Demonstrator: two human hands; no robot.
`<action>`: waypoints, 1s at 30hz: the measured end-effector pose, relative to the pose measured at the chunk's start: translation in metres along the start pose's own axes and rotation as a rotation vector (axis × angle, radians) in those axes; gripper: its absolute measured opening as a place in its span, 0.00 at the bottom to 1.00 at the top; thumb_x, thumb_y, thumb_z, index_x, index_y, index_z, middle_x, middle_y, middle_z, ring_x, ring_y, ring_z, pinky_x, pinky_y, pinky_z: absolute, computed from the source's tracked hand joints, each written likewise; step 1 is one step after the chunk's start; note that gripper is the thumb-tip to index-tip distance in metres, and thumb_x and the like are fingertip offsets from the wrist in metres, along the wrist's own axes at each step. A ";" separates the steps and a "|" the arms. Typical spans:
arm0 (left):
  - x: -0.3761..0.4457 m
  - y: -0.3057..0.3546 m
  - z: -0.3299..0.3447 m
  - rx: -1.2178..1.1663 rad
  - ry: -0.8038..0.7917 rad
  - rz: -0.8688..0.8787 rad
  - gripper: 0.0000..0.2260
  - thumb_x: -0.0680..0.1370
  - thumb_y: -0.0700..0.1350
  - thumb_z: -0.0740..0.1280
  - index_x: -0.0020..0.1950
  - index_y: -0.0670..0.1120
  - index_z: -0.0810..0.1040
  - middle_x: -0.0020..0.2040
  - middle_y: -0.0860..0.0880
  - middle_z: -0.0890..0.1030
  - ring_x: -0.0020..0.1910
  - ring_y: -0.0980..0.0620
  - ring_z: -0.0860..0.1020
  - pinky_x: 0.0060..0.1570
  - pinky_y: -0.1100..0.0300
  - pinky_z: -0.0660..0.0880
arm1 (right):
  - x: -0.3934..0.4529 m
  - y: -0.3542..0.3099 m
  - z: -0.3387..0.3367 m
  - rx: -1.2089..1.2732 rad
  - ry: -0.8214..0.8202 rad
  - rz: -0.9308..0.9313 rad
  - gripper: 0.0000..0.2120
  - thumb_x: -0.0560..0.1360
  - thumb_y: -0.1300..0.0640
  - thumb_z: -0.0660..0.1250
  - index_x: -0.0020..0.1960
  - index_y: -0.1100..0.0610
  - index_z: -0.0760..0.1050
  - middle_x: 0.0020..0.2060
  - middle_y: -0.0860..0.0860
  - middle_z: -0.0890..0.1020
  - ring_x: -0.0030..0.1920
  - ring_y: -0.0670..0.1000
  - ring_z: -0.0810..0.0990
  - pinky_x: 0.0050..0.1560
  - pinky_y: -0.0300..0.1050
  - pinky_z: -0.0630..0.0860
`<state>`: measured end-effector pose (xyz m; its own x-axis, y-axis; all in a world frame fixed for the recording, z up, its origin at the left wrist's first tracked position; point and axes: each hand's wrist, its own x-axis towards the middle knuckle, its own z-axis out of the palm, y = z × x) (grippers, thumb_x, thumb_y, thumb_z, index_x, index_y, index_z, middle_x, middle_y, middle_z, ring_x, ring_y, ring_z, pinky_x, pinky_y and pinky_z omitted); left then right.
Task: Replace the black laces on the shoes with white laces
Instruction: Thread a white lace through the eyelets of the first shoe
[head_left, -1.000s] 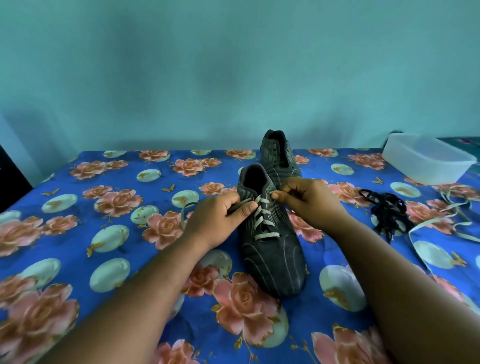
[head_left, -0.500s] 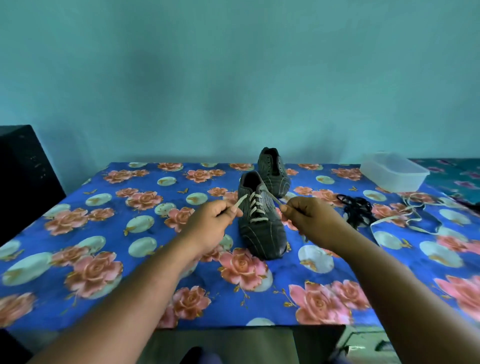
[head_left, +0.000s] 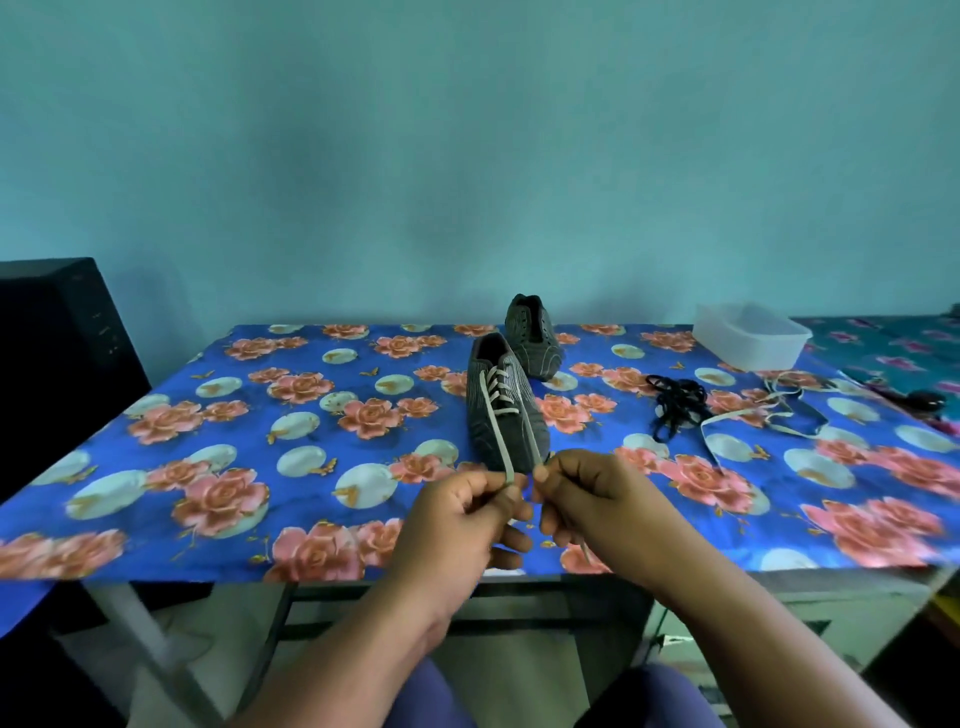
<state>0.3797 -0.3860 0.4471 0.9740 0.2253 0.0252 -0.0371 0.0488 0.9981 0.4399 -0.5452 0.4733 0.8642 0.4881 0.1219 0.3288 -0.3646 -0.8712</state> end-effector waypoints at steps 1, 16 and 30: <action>-0.004 -0.006 0.002 -0.019 0.008 -0.020 0.06 0.83 0.39 0.66 0.52 0.42 0.83 0.42 0.45 0.85 0.36 0.49 0.82 0.35 0.58 0.80 | -0.005 0.002 0.003 -0.001 -0.005 0.012 0.14 0.84 0.52 0.63 0.42 0.55 0.79 0.33 0.54 0.84 0.30 0.48 0.78 0.38 0.51 0.75; -0.040 -0.090 0.024 -0.095 0.030 -0.225 0.09 0.83 0.36 0.64 0.53 0.31 0.80 0.38 0.42 0.82 0.33 0.51 0.80 0.37 0.60 0.80 | -0.056 0.074 0.054 -0.015 -0.004 0.257 0.13 0.82 0.54 0.66 0.42 0.59 0.78 0.33 0.53 0.85 0.28 0.58 0.82 0.29 0.47 0.75; -0.044 -0.102 0.020 0.000 0.009 -0.236 0.05 0.82 0.39 0.69 0.50 0.42 0.84 0.41 0.46 0.86 0.36 0.55 0.83 0.36 0.62 0.78 | -0.066 0.091 0.051 0.014 -0.052 0.344 0.12 0.82 0.53 0.67 0.44 0.58 0.82 0.36 0.52 0.86 0.30 0.51 0.81 0.30 0.44 0.74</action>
<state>0.3449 -0.4202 0.3454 0.9535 0.2166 -0.2094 0.1913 0.1015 0.9763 0.3936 -0.5699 0.3620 0.9028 0.3786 -0.2039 0.0164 -0.5041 -0.8635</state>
